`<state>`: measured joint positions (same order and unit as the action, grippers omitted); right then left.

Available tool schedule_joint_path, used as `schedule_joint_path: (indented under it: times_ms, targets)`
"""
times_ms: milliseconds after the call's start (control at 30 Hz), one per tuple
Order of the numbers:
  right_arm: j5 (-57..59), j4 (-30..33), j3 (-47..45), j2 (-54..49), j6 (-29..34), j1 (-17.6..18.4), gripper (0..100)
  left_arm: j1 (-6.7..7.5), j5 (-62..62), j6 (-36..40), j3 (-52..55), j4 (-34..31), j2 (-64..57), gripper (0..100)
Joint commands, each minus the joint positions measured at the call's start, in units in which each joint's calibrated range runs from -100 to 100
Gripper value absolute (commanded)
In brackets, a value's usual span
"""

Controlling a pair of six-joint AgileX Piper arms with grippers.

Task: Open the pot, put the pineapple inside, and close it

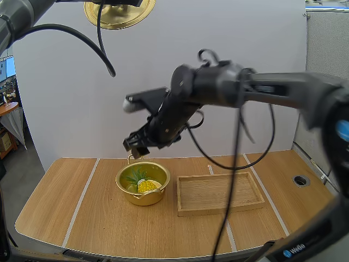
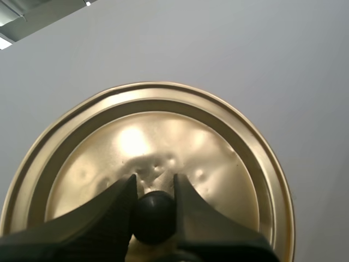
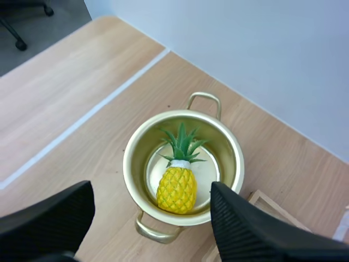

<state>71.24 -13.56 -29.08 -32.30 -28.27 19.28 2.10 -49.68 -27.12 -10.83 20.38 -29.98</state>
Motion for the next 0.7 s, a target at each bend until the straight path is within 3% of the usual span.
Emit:
schedule_joint_path:
  times_ms: [0,667]
  targets:
    - [5.5,2.0,0.0,-7.7,1.5,-0.1,100,0.08,2.0,0.6,-0.5,0.0,-0.3,0]
    - [27.7,8.9,-17.3,-49.0,6.3,-0.1,100,0.08,2.0,0.6,-0.5,0.0,-0.3,0]
